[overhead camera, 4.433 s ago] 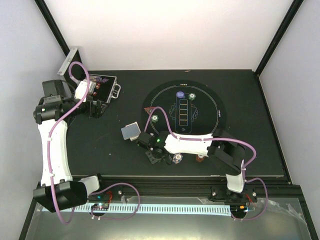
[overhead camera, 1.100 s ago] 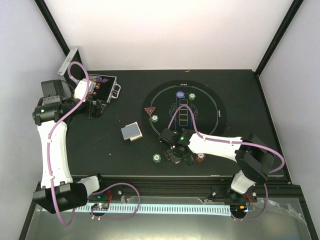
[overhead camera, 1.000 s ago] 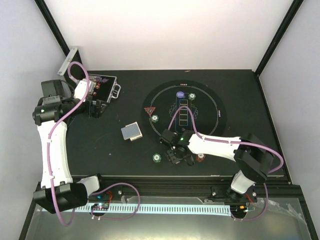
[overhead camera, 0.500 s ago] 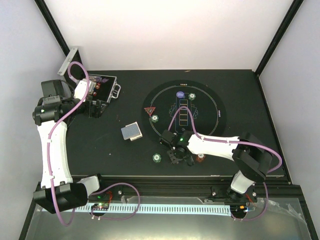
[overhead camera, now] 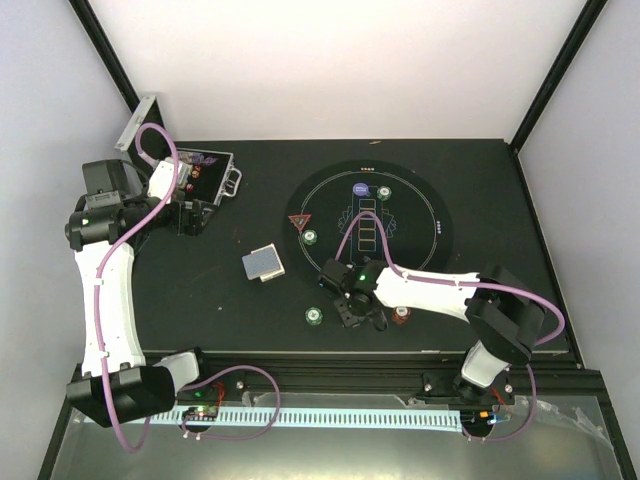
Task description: Distribute texas hold em gaming equipment
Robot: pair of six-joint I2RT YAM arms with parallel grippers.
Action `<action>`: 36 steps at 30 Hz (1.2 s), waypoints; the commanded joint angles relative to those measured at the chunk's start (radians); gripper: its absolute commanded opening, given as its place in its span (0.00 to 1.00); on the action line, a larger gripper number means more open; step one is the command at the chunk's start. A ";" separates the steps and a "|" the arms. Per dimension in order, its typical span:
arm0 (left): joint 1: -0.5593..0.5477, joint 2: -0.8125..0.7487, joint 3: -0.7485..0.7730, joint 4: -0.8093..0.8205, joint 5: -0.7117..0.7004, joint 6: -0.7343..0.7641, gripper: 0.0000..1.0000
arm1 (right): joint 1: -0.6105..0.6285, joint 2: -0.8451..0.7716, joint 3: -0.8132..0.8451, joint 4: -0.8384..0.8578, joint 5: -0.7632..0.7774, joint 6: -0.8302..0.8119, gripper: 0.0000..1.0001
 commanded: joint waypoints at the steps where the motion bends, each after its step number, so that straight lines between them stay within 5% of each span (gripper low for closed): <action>1: 0.007 -0.015 0.021 -0.002 0.021 0.000 0.99 | 0.003 -0.017 0.048 -0.031 0.024 0.001 0.33; 11: 0.006 -0.019 0.021 0.004 0.021 -0.005 0.99 | -0.003 -0.004 0.224 -0.132 0.074 -0.045 0.32; 23: 0.006 -0.020 0.016 0.001 0.017 -0.003 0.99 | -0.121 0.420 0.728 -0.169 0.029 -0.154 0.32; 36: 0.007 -0.013 0.011 0.008 0.023 -0.006 0.99 | -0.194 0.681 0.935 -0.175 -0.041 -0.186 0.31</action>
